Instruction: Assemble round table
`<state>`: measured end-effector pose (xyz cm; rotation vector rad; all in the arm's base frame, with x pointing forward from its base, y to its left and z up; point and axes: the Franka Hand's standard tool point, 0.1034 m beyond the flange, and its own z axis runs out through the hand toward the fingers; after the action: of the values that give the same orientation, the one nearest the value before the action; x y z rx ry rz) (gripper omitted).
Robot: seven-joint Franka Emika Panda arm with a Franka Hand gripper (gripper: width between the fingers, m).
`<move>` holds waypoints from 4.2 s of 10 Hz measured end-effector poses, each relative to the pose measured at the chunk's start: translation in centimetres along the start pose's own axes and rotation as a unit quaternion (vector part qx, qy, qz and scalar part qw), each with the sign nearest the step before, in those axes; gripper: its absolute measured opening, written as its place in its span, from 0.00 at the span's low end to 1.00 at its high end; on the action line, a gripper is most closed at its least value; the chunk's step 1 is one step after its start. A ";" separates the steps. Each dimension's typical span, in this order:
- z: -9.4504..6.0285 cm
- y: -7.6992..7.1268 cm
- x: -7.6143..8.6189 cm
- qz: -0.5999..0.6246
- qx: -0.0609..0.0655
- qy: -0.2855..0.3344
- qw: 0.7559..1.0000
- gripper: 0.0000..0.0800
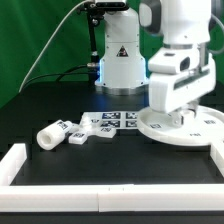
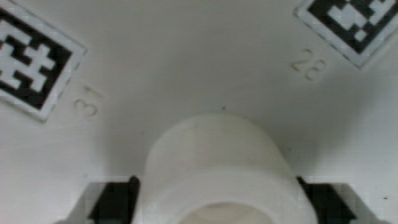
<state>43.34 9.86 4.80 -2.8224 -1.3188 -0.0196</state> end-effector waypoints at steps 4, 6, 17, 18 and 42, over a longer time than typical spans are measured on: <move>-1.4 3.4 0.7 -0.033 -0.006 0.004 0.999 0.51; -1.2 3.3 0.4 -0.033 -0.004 0.001 0.999 0.51; 1.6 12.2 2.0 -0.081 0.017 -0.012 0.997 0.51; 2.1 13.2 3.1 -0.081 0.015 -0.007 0.997 0.51; -2.7 15.5 1.4 -0.015 0.029 -0.040 0.999 0.81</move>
Offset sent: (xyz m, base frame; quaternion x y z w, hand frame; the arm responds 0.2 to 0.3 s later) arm 0.0230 0.0146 0.0089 -0.0069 -0.0337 0.0155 0.9993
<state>56.12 0.92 7.25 -2.7823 -1.3543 0.1303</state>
